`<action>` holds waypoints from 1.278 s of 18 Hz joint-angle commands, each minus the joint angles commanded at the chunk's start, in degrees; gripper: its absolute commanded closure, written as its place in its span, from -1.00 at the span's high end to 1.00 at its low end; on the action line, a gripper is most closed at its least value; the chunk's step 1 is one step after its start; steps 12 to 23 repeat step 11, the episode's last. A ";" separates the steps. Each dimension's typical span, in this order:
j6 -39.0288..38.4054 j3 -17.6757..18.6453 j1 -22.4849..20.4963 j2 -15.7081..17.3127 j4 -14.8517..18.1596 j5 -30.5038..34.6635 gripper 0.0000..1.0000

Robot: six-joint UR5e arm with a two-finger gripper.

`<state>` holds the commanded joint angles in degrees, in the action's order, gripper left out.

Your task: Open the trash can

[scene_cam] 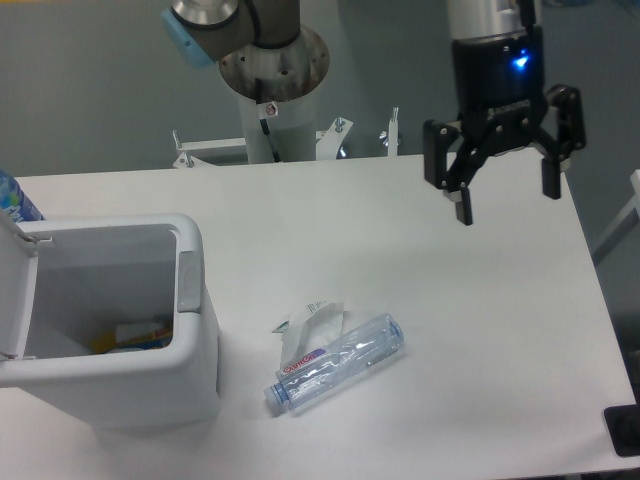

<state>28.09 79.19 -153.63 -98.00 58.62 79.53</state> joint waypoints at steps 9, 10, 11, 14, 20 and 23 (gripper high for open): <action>23.06 2.38 -2.90 0.00 3.35 9.68 1.00; 23.06 2.38 -3.08 -0.09 3.26 9.59 1.00; 23.06 2.38 -3.17 -0.17 3.17 9.68 1.00; 23.06 2.38 -3.17 -0.17 3.17 9.68 1.00; 23.06 2.38 -3.17 -0.17 3.17 9.68 1.00; 23.06 2.38 -3.17 -0.17 3.17 9.68 1.00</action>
